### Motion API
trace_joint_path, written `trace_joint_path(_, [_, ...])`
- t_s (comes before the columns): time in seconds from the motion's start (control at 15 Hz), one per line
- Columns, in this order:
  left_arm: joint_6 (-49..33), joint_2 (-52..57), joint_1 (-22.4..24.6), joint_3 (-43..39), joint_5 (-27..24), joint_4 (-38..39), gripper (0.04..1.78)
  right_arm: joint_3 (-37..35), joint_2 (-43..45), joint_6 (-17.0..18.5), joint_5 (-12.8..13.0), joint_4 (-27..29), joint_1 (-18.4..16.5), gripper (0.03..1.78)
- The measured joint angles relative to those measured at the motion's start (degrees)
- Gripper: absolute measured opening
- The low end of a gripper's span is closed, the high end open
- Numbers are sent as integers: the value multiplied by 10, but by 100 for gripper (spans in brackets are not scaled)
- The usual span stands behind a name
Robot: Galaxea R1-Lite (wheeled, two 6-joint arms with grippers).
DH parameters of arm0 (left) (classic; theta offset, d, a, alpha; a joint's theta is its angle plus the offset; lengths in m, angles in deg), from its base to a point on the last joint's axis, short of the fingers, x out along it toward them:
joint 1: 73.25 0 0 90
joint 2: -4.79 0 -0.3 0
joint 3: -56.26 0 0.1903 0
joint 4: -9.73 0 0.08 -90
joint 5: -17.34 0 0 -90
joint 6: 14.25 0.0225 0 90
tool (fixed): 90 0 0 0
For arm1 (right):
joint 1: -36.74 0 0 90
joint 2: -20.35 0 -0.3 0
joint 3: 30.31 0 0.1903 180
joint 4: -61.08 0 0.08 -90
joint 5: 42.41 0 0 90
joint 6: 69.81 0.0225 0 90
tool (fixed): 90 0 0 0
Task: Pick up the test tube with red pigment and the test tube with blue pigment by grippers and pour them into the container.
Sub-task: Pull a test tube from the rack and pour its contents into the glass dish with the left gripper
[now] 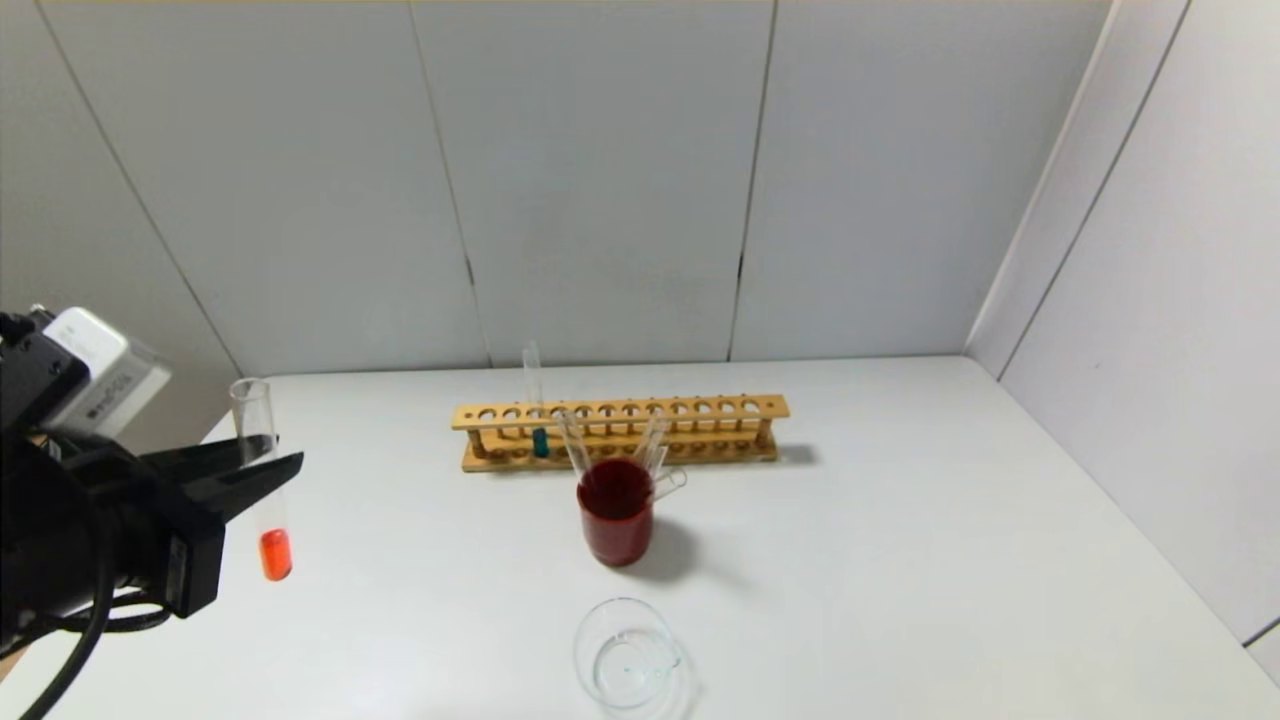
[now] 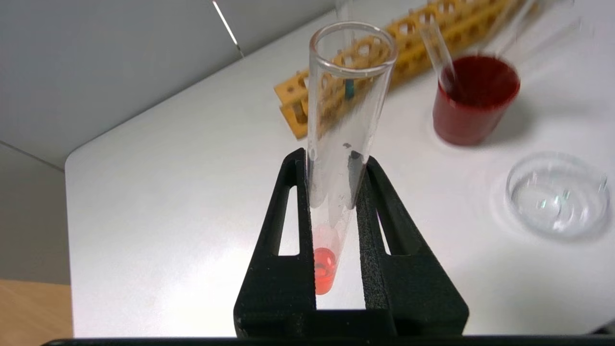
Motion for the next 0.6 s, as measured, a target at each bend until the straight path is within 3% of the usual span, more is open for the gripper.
trace_joint_path(0.2, [53,14,-20,-37,-2,-1,31,0,0,0,0,0,0,174])
trace_joint_path(0.6, [66,-29,-127,-34,15,-16,31,0,0,0,0,0,0,174])
